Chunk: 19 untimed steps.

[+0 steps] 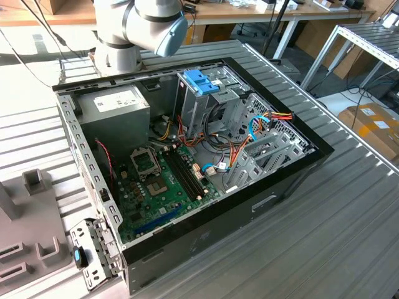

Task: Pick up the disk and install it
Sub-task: 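Reach for the disk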

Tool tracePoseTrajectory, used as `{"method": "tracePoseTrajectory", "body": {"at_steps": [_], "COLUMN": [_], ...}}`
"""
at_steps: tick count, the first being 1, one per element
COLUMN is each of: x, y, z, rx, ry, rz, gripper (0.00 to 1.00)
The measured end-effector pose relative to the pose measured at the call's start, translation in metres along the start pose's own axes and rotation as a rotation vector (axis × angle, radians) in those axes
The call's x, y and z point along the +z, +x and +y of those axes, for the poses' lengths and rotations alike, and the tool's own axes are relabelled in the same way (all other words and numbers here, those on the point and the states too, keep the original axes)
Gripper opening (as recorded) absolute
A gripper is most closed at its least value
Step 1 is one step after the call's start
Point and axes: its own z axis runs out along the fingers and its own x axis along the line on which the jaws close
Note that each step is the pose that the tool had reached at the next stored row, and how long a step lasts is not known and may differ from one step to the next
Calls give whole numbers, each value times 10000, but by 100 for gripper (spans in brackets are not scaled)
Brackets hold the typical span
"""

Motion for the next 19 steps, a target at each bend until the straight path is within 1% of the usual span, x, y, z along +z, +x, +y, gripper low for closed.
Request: {"method": "tracePoseTrajectory", "body": {"at_steps": [5, 7, 17, 19], "x": [-1, -1, -4, -5], "y": [12, 27, 119, 150], "z": [-1, -2, -13, -23], "rx": [0, 1, 0, 0], "ry": [1, 1, 1, 0], "rz": [1, 0, 1, 0], "gripper": [11, 11, 11, 11]}}
